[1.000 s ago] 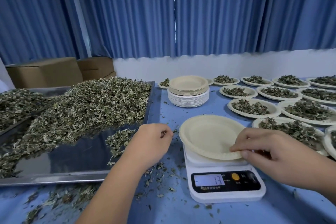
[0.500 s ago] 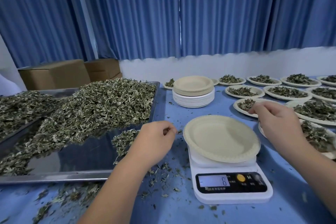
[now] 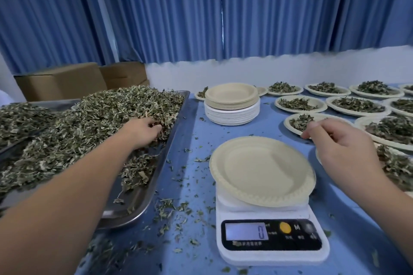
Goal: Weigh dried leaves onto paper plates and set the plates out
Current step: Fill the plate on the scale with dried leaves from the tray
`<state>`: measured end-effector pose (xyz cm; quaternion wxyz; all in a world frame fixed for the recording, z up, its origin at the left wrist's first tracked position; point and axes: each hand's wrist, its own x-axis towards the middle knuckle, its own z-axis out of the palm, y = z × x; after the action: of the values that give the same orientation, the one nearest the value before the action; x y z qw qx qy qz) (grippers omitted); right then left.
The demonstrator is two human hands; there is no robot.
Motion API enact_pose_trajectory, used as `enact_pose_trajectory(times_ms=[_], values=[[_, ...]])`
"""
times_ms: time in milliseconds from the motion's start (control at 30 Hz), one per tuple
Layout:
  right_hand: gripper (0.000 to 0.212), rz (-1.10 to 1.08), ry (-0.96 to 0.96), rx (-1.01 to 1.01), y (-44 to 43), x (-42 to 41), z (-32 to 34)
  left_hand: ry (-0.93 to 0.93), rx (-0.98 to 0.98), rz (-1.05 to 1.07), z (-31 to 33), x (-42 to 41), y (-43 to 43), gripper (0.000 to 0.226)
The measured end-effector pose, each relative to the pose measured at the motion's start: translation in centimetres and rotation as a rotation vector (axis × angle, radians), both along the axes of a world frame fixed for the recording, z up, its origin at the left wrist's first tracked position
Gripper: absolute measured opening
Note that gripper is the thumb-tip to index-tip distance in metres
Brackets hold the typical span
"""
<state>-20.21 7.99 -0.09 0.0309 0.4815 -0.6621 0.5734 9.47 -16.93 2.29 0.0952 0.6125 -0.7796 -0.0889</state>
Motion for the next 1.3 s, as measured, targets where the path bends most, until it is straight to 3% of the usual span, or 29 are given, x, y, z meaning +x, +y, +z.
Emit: enact_pose_trajectory(times_ms=[167,267,333,433,500,633,700,800,933,1033,1200,1300], values=[[0.032,0.032,0.032,0.012,-0.4,-0.3,0.0,0.041,0.382,-0.085,0.6,-1.0,0.7,0.070],[0.031,0.029,0.012,0.006,-0.3,-0.5,-0.1,0.096,0.445,-0.045,3.0,-1.1,1.2,0.061],[0.030,0.030,0.004,0.008,-0.1,-0.5,-0.2,0.001,0.454,-0.057,4.2,-1.0,1.6,0.049],[0.030,0.030,0.009,0.021,0.1,-0.4,-0.1,-0.189,0.225,-0.063,3.7,-1.3,3.1,0.060],[0.030,0.026,0.011,0.027,0.3,-0.4,0.1,-0.200,0.091,-0.081,2.7,-1.4,4.2,0.073],[0.028,0.019,0.015,0.029,0.4,-0.2,0.2,0.021,0.460,-0.059,1.7,-0.2,7.2,0.089],[0.029,0.019,0.029,0.036,0.4,-0.1,0.2,0.041,0.495,-0.072,1.9,1.1,8.4,0.091],[0.031,0.021,0.043,0.040,0.5,0.0,0.3,0.129,0.376,-0.143,2.2,2.7,10.2,0.079],[0.032,0.034,0.043,0.042,0.7,0.0,0.4,-0.018,0.116,-0.171,0.8,4.0,12.8,0.075],[0.031,0.036,0.039,0.043,0.8,0.1,0.3,-0.054,0.155,-0.172,0.0,4.8,14.2,0.077],[0.029,0.034,0.047,0.061,0.9,0.5,0.3,-0.034,0.099,-0.175,-0.8,5.4,14.8,0.060],[0.029,0.032,0.056,0.050,1.0,0.7,0.4,-0.034,0.057,-0.197,-0.9,5.7,15.2,0.069]])
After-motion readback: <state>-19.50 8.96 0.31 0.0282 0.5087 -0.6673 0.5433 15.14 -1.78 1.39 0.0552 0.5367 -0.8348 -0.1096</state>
